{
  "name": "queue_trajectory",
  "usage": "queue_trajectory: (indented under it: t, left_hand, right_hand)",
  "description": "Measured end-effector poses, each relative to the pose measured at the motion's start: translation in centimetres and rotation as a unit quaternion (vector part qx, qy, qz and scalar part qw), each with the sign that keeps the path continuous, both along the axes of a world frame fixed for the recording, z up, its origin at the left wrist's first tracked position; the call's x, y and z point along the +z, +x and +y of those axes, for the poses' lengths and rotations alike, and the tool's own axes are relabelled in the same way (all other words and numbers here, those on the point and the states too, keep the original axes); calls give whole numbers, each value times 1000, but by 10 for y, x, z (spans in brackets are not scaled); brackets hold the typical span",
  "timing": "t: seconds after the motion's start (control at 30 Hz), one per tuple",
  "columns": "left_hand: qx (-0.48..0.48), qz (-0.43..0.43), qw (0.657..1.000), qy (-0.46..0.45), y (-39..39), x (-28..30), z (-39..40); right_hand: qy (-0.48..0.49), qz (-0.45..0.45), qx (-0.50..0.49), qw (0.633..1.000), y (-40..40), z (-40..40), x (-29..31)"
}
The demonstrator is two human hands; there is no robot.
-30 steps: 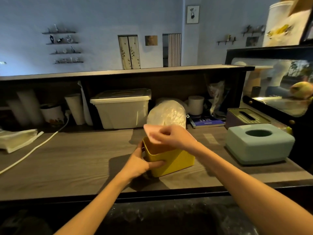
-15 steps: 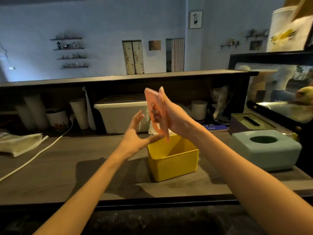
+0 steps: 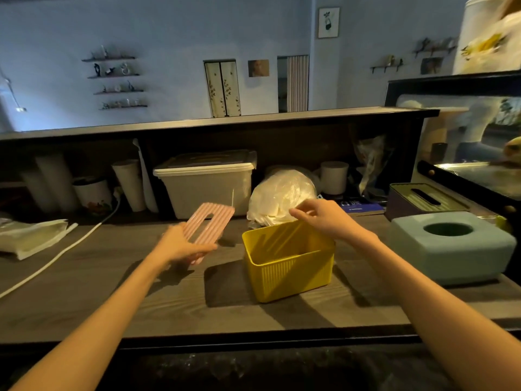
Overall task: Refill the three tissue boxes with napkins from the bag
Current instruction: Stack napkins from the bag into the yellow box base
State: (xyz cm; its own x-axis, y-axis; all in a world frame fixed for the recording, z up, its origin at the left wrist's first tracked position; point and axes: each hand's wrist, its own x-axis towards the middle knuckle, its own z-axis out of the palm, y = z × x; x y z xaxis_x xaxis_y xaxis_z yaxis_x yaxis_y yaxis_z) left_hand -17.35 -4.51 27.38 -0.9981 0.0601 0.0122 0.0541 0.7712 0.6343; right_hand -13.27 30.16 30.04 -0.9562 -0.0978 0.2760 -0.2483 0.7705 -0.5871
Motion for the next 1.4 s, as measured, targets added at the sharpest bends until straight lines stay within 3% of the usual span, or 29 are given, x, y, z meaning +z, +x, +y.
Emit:
queue_trajectory:
  t: [0.1,0.17,0.23,0.33,0.4,0.47,0.57,0.7,0.93,1.17,1.33,1.4]
  left_hand:
    - [31,-38,988,-144,-29,-31,-17]
    - [38,-53,979,-192,-31,-39,-11]
    - [32,-4,977,-211,-28,-37,2]
    - [-2,122,990,-72,-38,-32,24]
    - [-54,142,988,34,-48,-24,44]
    - [-101,104,982,120,-56,-16,68]
    - [-133,6,962,240,-70,-14,101]
    - [-144,-77,916,366,-92,-23,135]
    - [-136,-55,912,382,-123,-39,165]
    - [-139,-37,919,367,-118,-41,170]
    - [-45,48,947,313,-102,-37,147]
    - [-80,10,940,331,-93,-30,136]
  right_hand:
    - [21,-42,1,999,-3,17,-11]
    - [18,-44,6,999,-4,27,-13]
    - [-25,-43,-10,999,-10,36,-17]
    - [-171,-53,-99,979,-26,41,-29]
    - [-223,-88,-139,961,-40,38,-37]
    - [-281,-124,-134,942,-56,33,-46]
    - [-350,-106,-110,924,-78,24,-58]
    - [-334,-64,-76,937,-108,18,-66]
    - [-331,-54,-102,936,-156,35,-68]
    - [-372,-71,-101,920,-149,59,-67]
    - [-287,-47,-123,949,-125,68,-67]
    - [-270,-31,-143,952,-111,70,-68]
